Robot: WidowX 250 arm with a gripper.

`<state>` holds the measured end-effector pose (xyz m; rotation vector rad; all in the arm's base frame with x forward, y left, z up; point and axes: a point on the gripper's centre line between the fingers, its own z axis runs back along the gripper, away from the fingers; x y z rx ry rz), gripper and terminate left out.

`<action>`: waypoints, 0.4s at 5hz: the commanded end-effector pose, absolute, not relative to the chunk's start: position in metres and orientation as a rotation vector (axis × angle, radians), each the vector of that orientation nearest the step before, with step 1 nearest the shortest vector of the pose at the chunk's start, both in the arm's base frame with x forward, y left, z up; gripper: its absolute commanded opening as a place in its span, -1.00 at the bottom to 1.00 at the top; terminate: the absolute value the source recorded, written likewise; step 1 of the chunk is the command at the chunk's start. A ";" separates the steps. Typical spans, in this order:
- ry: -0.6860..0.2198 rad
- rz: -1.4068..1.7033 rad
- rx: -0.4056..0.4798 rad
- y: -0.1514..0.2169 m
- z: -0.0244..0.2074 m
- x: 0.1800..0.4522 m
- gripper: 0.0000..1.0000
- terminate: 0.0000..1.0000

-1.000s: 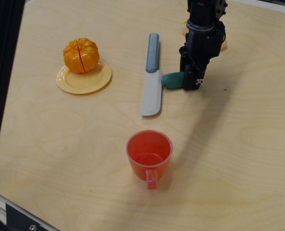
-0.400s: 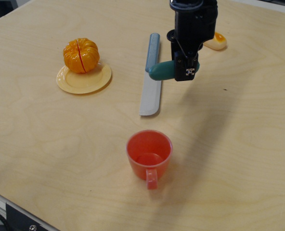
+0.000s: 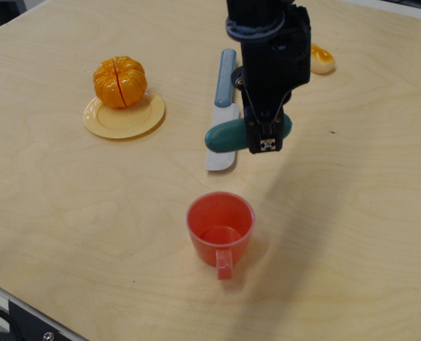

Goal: Put cucumber in cup

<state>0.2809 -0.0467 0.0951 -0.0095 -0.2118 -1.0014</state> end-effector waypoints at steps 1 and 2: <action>-0.317 -1.016 -0.076 -0.050 0.089 0.245 -1.00 -1.00; -0.392 -1.013 -0.133 -0.048 0.082 0.233 -1.00 -1.00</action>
